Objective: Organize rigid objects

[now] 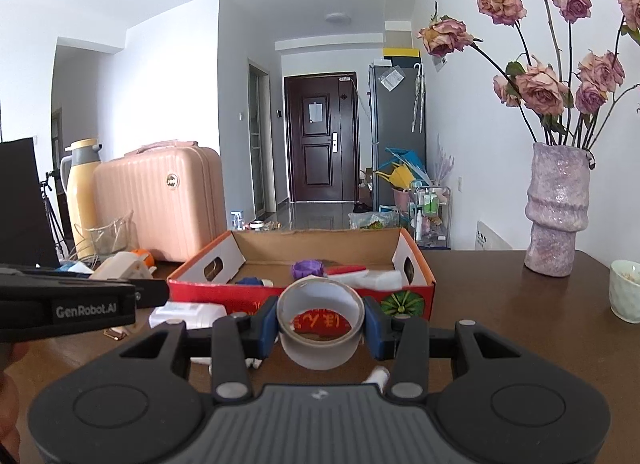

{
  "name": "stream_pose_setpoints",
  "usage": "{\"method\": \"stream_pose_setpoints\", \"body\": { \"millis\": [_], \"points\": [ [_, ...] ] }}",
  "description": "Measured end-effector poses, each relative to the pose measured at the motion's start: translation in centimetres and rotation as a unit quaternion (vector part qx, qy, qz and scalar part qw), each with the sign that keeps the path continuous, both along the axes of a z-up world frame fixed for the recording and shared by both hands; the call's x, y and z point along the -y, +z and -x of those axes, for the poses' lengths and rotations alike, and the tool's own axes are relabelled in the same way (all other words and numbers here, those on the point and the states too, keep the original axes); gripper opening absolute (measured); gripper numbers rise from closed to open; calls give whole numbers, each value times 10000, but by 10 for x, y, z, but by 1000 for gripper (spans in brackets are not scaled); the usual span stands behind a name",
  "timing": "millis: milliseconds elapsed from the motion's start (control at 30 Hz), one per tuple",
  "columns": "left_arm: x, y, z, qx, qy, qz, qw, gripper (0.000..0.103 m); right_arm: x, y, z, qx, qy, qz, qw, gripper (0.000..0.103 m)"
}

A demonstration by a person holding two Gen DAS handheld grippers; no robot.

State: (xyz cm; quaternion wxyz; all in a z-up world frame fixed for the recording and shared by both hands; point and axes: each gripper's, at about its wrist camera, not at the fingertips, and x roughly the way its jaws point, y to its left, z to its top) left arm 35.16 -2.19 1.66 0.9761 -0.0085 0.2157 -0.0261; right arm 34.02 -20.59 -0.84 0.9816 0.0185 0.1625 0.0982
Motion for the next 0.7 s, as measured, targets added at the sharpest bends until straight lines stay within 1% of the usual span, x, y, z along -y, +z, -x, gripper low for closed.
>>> {"method": "stream_pose_setpoints", "body": {
  "millis": [67, 100, 200, 233, 300, 367, 467, 500, 533, 567, 600, 633, 667, 700],
  "points": [
    [-1, 3, -4, 64, 23, 14, 10000, 33, -2, 2, -7, 22, 1, -6, 10000, 42],
    [-1, 6, -5, 114, 41, 26, 9999, 26, -3, 2, -10, 31, 2, -10, 10000, 42],
    [-2, 11, -11, 184, 42, 63, 9998, 24, -4, 6, -20, 58, -1, -58, 10000, 42],
    [-2, 11, -13, 172, 36, 70, 9998, 18, -5, 6, -24, 53, 9, -85, 9999, 42],
    [1, 6, -19, 88, 41, 13, 10000, 16, -6, 4, -28, 39, 0, -101, 9999, 42],
    [-3, -2, -25, -81, 23, 56, 9999, 16, -5, 0, -31, -27, 10, -130, 9999, 42],
    [-17, -16, -34, -356, 12, 134, 9993, 18, 1, -7, -33, -128, 29, -177, 9998, 42],
    [-23, -19, -37, -434, 62, 126, 9990, 25, 3, -10, -34, -182, 42, -211, 9996, 42],
    [-29, -23, -39, -497, 131, 127, 9986, 34, 5, -13, -35, -235, 55, -236, 9994, 42],
    [-38, -26, -39, -520, 209, 137, 9983, 37, 7, -15, -36, -283, 60, -255, 9993, 42],
    [-46, -27, -40, -528, 280, 130, 9981, 46, 8, -17, -37, -332, 67, -273, 9991, 42],
    [-55, -29, -40, -530, 348, 106, 9979, 62, 9, -19, -38, -380, 75, -285, 9988, 42],
    [-61, -30, -40, -504, 415, 57, 9979, 71, 10, -20, -38, -401, 68, -284, 9988, 42],
    [-68, -31, -40, -466, 523, -29, 9975, 87, 10, -21, -37, -414, 61, -273, 9988, 42]
  ]
}}
